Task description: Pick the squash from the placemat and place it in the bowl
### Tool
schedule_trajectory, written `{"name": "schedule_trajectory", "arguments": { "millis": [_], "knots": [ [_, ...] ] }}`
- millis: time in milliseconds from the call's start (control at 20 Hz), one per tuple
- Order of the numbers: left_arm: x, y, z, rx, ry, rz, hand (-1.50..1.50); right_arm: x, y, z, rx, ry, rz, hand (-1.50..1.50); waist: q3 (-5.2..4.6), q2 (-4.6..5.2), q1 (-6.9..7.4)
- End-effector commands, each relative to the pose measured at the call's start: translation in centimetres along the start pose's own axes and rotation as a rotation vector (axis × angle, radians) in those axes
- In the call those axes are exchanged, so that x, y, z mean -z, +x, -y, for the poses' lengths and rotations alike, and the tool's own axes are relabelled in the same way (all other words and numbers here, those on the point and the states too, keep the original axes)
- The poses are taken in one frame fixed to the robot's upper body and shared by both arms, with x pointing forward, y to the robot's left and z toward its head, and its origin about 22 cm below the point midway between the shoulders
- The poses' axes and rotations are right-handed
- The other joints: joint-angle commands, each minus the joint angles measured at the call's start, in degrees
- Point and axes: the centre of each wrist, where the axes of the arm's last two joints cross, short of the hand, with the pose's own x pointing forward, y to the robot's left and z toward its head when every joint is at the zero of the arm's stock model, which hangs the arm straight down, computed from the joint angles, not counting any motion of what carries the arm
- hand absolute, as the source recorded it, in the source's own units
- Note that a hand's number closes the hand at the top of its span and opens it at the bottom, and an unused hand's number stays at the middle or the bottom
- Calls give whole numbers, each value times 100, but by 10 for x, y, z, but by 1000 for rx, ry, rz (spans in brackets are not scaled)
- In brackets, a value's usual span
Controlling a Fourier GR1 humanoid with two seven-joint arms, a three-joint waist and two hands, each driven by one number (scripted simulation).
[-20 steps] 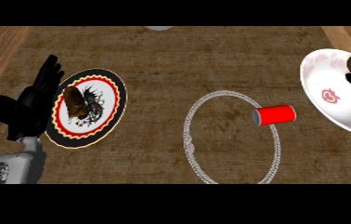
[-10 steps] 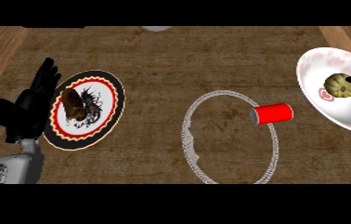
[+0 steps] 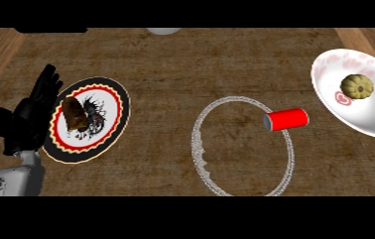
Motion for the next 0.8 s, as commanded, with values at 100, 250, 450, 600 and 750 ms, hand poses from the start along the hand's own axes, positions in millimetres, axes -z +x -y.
{"name": "schedule_trajectory", "arguments": {
  "millis": [100, 250, 450, 600, 750],
  "knots": [
    [-4, 0, 22, 3, 11, 2, 0, -17, -28, 77, 53, 26, -30, -150, -10, -19, -64],
    [-4, 2, 3, -17, -2, -2, 0, -30, -44, 132, 99, 10, -15, -150, -2, 1, -17],
    [-9, 0, 14, -3, 2, 2, 0, -49, -61, 161, 191, 88, -14, -150, -2, -3, -13],
    [1, -6, -3, 8, 14, 6, 0, -70, -84, 168, 203, 86, 16, -150, -7, 3, 9],
    [2, 5, 9, -4, 1, -12, 0, -73, -71, 189, 221, 103, 52, -150, -9, -1, 11]
  ]
}}
